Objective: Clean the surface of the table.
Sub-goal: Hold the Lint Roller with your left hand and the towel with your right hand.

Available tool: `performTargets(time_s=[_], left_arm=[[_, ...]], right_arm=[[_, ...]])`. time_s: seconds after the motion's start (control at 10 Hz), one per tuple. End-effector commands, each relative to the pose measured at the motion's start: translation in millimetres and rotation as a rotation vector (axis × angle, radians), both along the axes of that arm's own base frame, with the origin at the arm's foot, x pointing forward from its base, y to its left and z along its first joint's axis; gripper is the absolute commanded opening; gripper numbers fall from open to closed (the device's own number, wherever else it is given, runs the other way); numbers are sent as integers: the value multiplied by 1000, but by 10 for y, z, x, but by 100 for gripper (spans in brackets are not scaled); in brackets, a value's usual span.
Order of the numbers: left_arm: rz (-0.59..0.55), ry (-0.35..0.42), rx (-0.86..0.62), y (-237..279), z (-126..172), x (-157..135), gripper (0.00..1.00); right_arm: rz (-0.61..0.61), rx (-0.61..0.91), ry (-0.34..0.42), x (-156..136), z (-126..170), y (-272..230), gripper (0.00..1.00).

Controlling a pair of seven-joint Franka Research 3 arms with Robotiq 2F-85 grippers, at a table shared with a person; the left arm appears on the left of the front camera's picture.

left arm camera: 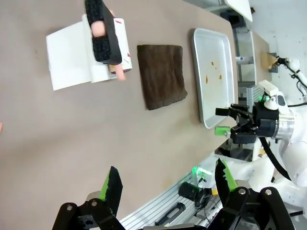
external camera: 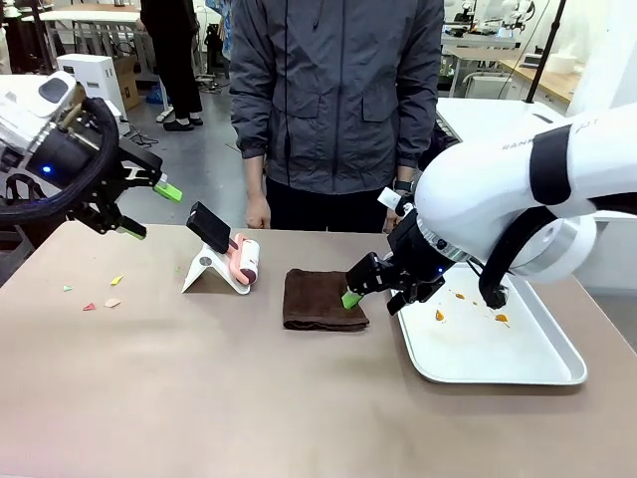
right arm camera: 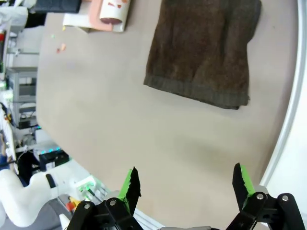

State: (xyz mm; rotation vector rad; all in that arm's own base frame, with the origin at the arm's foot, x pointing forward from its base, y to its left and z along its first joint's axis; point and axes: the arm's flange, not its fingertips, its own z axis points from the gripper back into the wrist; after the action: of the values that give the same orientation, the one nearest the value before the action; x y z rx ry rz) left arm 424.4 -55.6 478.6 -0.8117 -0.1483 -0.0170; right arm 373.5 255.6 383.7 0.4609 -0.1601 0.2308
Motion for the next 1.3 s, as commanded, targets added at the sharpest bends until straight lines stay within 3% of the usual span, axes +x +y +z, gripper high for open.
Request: performTargets(time_s=[0.0,0.2,0.4,0.8,1.2], left_arm=[[-30,41,37,-172,-68,358,100],[43,93,32,-182,-181,663,100],[52,161,75,-123,-296,819,100],[42,139,108,-226,-414,1120,100],[44,183,159,-286,-549,1264,100]], right_arm=[[-29,-85,34,566,-112,289,100],[-58,-125,64,957,-306,506,100],[-129,-159,40,1178,-397,583,100],[-138,-293,82,1450,-522,735,100],[-217,-306,75,1506,-690,768,100]])
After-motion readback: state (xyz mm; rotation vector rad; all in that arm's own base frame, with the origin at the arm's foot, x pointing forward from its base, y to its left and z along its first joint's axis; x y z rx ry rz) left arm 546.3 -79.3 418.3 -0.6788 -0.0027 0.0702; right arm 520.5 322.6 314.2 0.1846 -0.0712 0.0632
